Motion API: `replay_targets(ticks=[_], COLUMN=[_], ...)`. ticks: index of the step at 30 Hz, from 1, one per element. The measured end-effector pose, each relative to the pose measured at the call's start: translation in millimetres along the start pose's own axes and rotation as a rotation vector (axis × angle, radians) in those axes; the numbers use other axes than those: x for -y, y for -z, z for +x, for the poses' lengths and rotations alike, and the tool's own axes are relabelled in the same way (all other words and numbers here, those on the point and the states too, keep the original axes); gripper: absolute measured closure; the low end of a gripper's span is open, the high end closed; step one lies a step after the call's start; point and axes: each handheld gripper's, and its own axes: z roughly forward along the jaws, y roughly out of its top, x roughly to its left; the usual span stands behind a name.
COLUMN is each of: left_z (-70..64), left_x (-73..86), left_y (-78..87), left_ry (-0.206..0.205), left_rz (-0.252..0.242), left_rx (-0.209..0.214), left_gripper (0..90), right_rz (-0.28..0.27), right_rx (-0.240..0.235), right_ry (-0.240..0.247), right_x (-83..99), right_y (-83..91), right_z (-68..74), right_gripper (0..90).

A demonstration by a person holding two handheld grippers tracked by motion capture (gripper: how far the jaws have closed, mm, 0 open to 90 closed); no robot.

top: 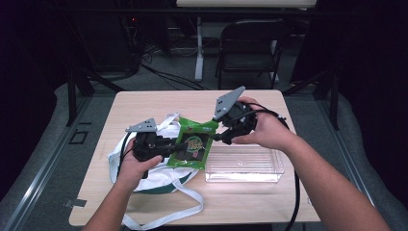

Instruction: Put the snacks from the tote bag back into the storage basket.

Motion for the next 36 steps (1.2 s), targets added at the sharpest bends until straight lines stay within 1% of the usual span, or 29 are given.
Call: replay_targets(ticks=[4,5,7,8,9,10,11,12,13,14,16,17,18,19,20,21,22,24,26,28,31,33,34,36], left_z=[-2.9,-4.5,-6.4,-6.4,-8.4,-8.4,-9.3,-9.3,-10.4,-10.9,-11.8,-11.8,-13.3,-13.8,-13.8,-15.1,-15.1,-16.2,-16.6,-17.6,-18.4,-18.7,-19.1,-20.0], left_x=[-1.1,-0.9,-0.8,-0.8,-0.8,-0.8,-1.0,-1.0,-1.1,-1.0,-0.8,-0.8,-0.1,0.2,0.2,0.8,0.8,1.5,1.5,1.2,0.9,0.8,0.6,0.9], left_y=[-5.0,-6.8,-9.0,-9.0,-10.9,-10.9,-12.4,-12.4,-13.4,-13.6,-14.3,-14.3,-15.3,-16.0,-16.0,-17.2,-17.2,-19.8,-20.5,-21.6,-22.8,-23.0,-23.2,-24.1], left_ry=[-0.021,-0.025,-0.034,-0.034,-0.045,-0.045,-0.054,-0.054,-0.063,-0.063,-0.074,-0.074,-0.080,-0.082,-0.082,-0.088,-0.088,-0.097,-0.096,-0.096,-0.097,-0.099,-0.098,-0.101], left_rz=[0.013,0.013,0.014,0.014,0.016,0.016,0.019,0.019,0.019,0.018,0.017,0.017,0.015,0.014,0.014,0.018,0.018,0.024,0.025,0.028,0.020,0.018,0.018,0.009], left_rx=[0.013,0.014,0.022,0.022,0.026,0.026,0.035,0.035,0.039,0.041,0.048,0.048,0.051,0.055,0.055,0.059,0.059,0.066,0.068,0.068,0.079,0.082,0.084,0.091], left_gripper=[72.1,72.1,72.1,72.1,72.1,72.1,72.1,72.1,72.1,72.1,72.1,72.1,72.1,72.1,72.1,72.1,72.1,72.1,72.1,72.1,72.2,72.2,72.2,72.2], right_rz=[0.008,0.016,0.018,0.018,0.024,0.030,0.039,0.039,0.045,0.044,0.061,0.061,0.067,0.058,0.058,0.067,0.067,0.087,0.083,0.093,0.100,0.098,0.091,0.098], right_rx=[-0.008,-0.009,-0.024,-0.024,-0.041,-0.048,-0.057,-0.057,-0.072,-0.079,-0.094,-0.094,-0.113,-0.123,-0.123,-0.137,-0.137,-0.150,-0.155,-0.171,-0.183,-0.188,-0.195,-0.201], right_ry=[-0.005,0.000,0.004,0.004,0.011,0.016,0.018,0.018,0.025,0.024,0.032,0.032,0.038,0.026,0.026,0.032,0.032,0.033,0.024,0.014,0.011,0.008,-0.003,0.003], right_x=[-4.6,-6.2,-8.8,-8.8,-10.8,-11.5,-11.9,-11.9,-12.1,-11.9,-12.0,-12.0,-11.5,-10.6,-10.6,-9.8,-9.8,-7.8,-6.7,-5.1,-5.0,-5.4,-5.2,-5.4], right_y=[-5.4,-6.8,-10.1,-10.1,-13.4,-14.0,-15.1,-15.1,-17.0,-17.7,-18.0,-18.0,-18.6,-19.6,-19.6,-20.3,-20.3,-21.9,-22.7,-23.3,-24.3,-24.8,-25.4,-25.6], right_z=[-1.1,-1.6,-1.9,-1.9,-0.7,-0.4,0.5,0.5,1.4,2.0,1.9,1.9,2.5,3.9,3.9,4.5,4.5,5.0,5.2,3.9,3.5,3.7,4.4,3.9], right_gripper=[43.7,43.7,43.8,43.8,44.1,44.2,44.9,44.9,45.9,46.7,48.0,48.0,49.4,50.2,50.2,51.4,51.4,53.7,54.5,55.5,55.9,56.5,57.1,58.3])
